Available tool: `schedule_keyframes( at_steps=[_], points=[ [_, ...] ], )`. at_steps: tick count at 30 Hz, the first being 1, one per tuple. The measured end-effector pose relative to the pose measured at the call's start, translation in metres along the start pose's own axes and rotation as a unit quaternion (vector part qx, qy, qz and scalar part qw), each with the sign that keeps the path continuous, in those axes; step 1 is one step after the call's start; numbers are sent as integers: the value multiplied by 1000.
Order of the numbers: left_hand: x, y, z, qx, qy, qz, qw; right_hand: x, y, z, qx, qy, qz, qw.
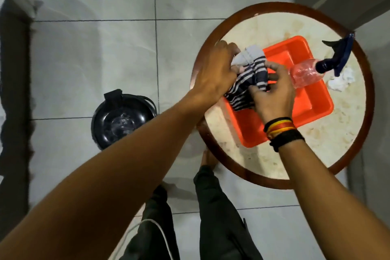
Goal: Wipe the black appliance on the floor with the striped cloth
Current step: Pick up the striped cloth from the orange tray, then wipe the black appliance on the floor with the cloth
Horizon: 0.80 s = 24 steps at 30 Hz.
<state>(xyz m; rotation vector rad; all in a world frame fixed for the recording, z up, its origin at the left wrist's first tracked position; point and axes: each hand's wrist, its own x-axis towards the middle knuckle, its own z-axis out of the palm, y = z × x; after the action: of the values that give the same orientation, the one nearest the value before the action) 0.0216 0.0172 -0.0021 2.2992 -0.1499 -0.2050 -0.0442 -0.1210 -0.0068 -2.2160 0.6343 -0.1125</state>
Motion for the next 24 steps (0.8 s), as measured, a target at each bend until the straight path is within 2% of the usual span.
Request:
schedule_keyframes(
  at_steps=[4,8,11,16,19,24],
  points=[
    [-18,-23,-56,-66,52,-69,994,-13,-47,24,27,-30,-61,997],
    [-59,-75,-113,-130,109,-165,972,-43,-88,78,-4,-112,-108,988],
    [-97,-130,-131,-161,123,-246,948,-74,-105,131,-54,-186,-125,973],
    [-158,-217,-110,-204,132,-383,891,-117,-101,217,-186,-301,-151,923],
    [-185,-256,-88,-216,117,-432,868,-135,-86,263,-248,-340,-185,888],
    [-213,-315,-47,-159,103,-456,870,-150,-49,334,-330,-377,-263,825]
  ],
)
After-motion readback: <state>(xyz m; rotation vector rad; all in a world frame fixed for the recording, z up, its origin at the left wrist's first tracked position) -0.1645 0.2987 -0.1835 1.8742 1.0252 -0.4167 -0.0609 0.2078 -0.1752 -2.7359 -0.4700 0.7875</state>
